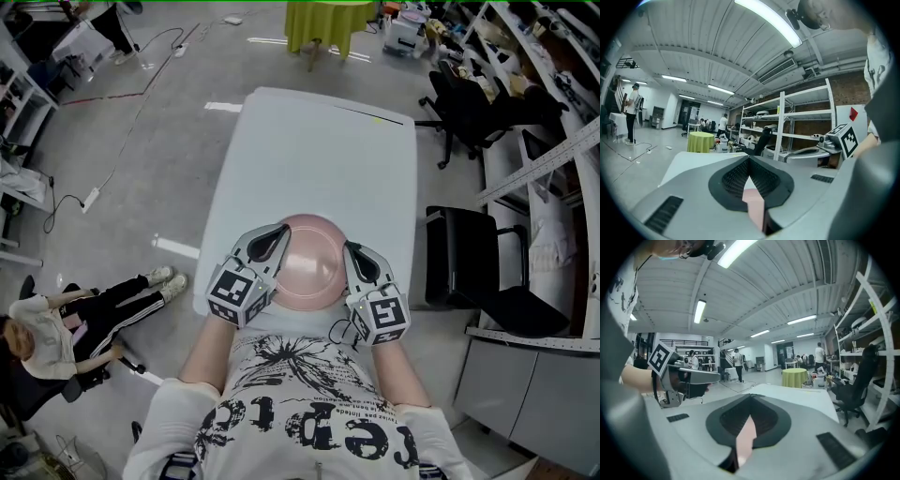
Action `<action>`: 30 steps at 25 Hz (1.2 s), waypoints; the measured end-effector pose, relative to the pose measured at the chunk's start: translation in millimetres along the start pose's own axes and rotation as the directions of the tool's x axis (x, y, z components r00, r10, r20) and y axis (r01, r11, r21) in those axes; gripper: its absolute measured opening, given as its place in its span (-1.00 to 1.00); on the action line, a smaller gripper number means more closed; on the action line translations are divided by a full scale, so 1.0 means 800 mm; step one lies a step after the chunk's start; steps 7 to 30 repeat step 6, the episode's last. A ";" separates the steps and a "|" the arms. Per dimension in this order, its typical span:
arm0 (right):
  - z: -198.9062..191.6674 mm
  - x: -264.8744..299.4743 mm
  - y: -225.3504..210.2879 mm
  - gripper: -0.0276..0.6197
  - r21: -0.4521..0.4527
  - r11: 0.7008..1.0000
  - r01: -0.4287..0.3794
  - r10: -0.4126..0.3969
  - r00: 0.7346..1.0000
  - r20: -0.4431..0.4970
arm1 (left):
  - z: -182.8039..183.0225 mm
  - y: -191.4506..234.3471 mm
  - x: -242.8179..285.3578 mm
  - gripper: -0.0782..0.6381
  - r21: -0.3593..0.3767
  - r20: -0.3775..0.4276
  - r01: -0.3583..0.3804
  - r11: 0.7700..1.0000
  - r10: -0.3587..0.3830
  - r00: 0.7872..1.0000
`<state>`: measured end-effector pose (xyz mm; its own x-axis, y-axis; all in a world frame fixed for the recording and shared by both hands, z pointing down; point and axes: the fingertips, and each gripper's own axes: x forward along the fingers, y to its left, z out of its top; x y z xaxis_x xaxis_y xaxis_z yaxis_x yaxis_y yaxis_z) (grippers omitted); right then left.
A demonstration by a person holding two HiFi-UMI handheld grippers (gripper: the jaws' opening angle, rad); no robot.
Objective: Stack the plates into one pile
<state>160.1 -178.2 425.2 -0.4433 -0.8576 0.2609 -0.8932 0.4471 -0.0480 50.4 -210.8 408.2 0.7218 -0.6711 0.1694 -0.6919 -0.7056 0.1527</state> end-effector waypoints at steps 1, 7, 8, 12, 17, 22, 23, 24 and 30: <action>-0.001 0.001 0.000 -0.90 0.016 1.000 0.003 -0.003 1.000 -0.006 | 0.000 0.000 0.001 -0.76 -0.001 -0.001 0.003 1.000 -0.003 1.000; 0.000 0.005 -0.002 -0.90 0.035 0.999 0.009 -0.008 1.000 -0.014 | 0.003 -0.003 0.008 -0.76 -0.025 0.003 0.020 0.999 -0.020 1.000; 0.000 0.005 -0.002 -0.90 0.035 0.999 0.009 -0.008 1.000 -0.014 | 0.003 -0.003 0.008 -0.76 -0.025 0.003 0.020 0.999 -0.020 1.000; 0.000 0.005 -0.002 -0.90 0.035 0.999 0.009 -0.008 1.000 -0.014 | 0.003 -0.003 0.008 -0.76 -0.025 0.003 0.020 0.999 -0.020 1.000; 0.000 0.005 -0.002 -0.90 0.035 0.999 0.009 -0.008 1.000 -0.014 | 0.003 -0.003 0.008 -0.76 -0.025 0.003 0.020 0.999 -0.020 1.000; 0.000 0.005 -0.002 -0.90 0.035 0.999 0.009 -0.008 1.000 -0.014 | 0.003 -0.003 0.008 -0.76 -0.025 0.003 0.020 0.999 -0.020 1.000; 0.000 0.005 -0.002 -0.90 0.035 0.999 0.009 -0.008 1.000 -0.014 | 0.003 -0.003 0.008 -0.76 -0.025 0.003 0.020 0.999 -0.020 1.000; 0.000 0.005 -0.002 -0.90 0.035 0.999 0.009 -0.008 1.000 -0.014 | 0.003 -0.003 0.008 -0.76 -0.025 0.003 0.020 0.999 -0.020 1.000; 0.000 0.005 -0.002 -0.90 0.035 0.999 0.009 -0.008 1.000 -0.014 | 0.003 -0.003 0.008 -0.76 -0.025 0.003 0.020 0.999 -0.020 1.000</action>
